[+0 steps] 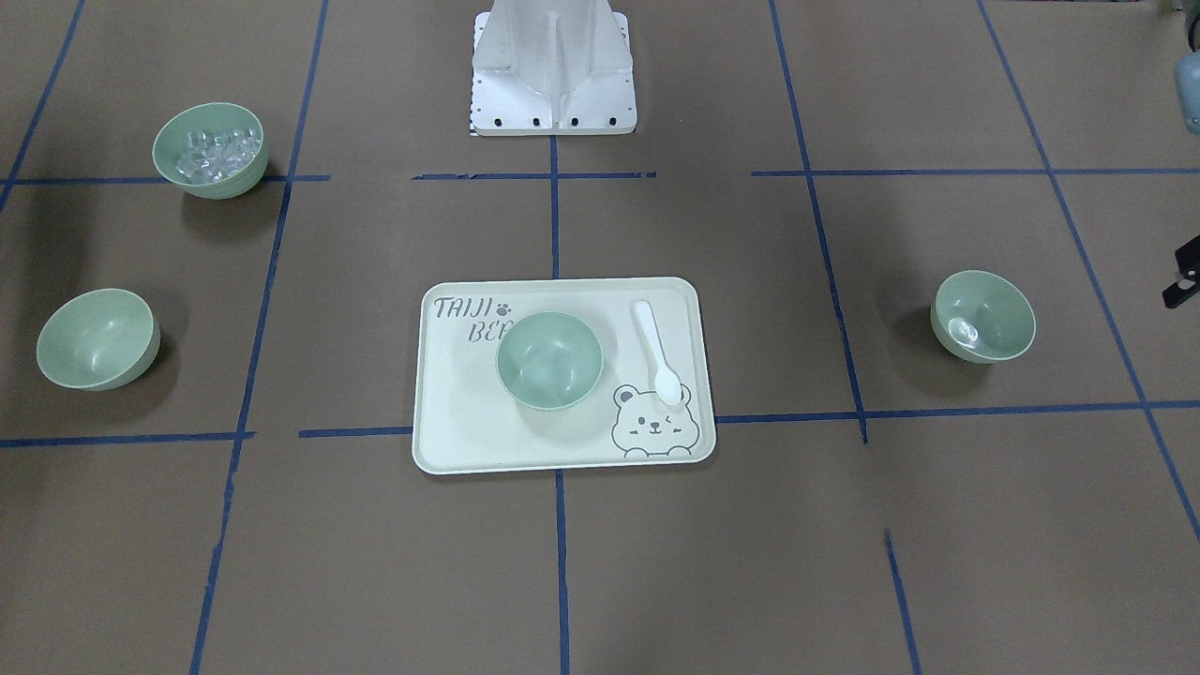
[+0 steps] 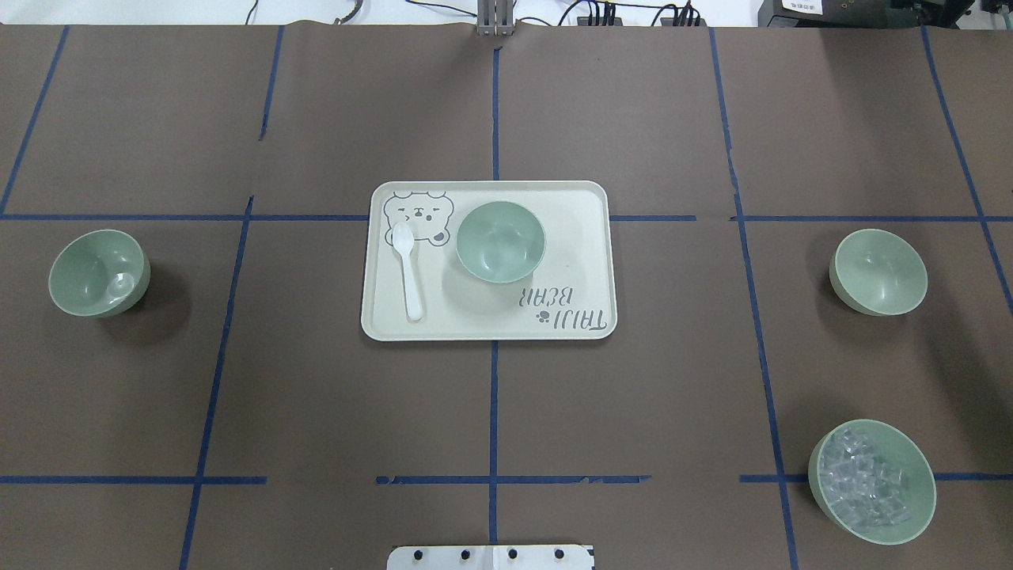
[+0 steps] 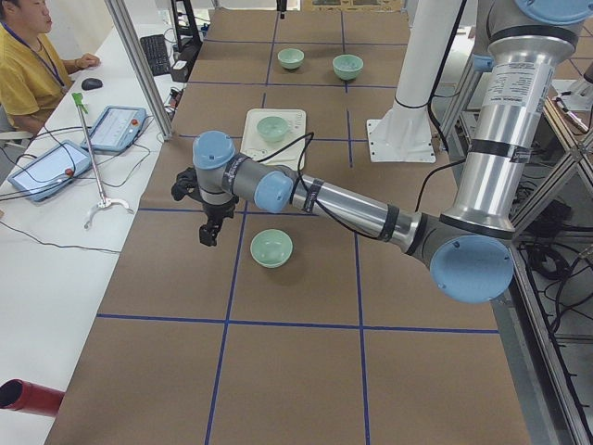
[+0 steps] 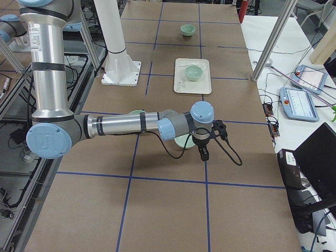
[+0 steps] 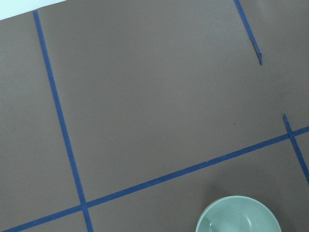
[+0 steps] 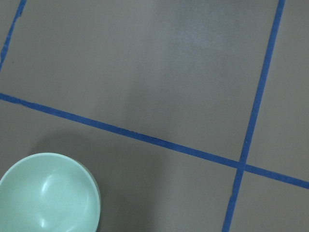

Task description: Stack green bowls together

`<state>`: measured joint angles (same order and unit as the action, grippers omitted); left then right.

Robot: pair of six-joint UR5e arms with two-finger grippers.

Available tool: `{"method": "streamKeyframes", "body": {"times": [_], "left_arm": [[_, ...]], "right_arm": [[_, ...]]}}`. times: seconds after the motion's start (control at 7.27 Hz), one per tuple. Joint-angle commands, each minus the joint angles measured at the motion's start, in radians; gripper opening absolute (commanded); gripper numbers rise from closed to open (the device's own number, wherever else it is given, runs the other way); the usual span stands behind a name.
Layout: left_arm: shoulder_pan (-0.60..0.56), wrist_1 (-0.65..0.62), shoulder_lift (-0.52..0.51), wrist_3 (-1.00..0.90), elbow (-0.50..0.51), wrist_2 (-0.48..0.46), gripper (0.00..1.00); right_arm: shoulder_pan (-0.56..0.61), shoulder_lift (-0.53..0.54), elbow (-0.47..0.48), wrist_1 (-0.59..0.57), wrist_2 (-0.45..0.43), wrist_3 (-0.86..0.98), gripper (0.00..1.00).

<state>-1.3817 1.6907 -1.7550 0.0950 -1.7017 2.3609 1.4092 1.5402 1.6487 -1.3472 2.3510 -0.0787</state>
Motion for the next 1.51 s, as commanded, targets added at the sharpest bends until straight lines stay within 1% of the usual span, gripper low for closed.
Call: {"method": "streamKeyframes", "body": {"times": [0.0,0.14,0.28,0.41,0.55,0.69,0.83,0.96,1.1,1.24,1.38], "left_arm": [[0.136,0.112,0.055,0.203,-0.006,-0.122,1.0],[0.185,0.268,0.133,0.3,0.007,-0.182,1.0],[0.213,0.396,0.206,0.398,0.014,-0.183,1.0],[0.227,0.474,0.26,0.513,0.017,-0.181,0.88],[0.251,0.51,0.272,0.601,0.048,-0.181,0.74],[0.265,0.596,0.272,0.618,0.109,-0.181,0.71],[0.289,0.694,0.272,0.665,0.172,-0.183,0.71],[0.34,0.787,0.27,0.754,0.21,-0.183,0.71],[0.361,0.814,0.27,0.796,0.211,-0.181,0.71],[0.365,0.814,0.266,0.805,0.205,-0.175,0.65],[0.366,0.814,0.266,0.809,0.209,-0.175,0.37]], "right_arm": [[-0.033,-0.037,0.003,0.002,0.005,-0.021,1.0],[-0.035,-0.037,0.003,0.003,0.001,-0.027,1.0],[-0.038,-0.038,0.003,0.003,-0.001,-0.029,1.0],[-0.038,-0.038,0.005,0.003,0.001,-0.029,1.0],[-0.038,-0.037,0.006,0.003,0.001,-0.029,1.0],[-0.038,-0.037,0.006,0.003,0.001,-0.029,1.0],[-0.038,-0.037,0.005,0.003,0.001,-0.029,1.0],[-0.038,-0.037,0.005,0.003,-0.001,-0.029,1.0],[-0.038,-0.037,0.006,0.003,-0.001,-0.029,1.0],[-0.038,-0.037,0.008,0.003,-0.001,-0.029,1.0],[-0.038,-0.037,0.008,0.003,-0.001,-0.029,1.0]]}}
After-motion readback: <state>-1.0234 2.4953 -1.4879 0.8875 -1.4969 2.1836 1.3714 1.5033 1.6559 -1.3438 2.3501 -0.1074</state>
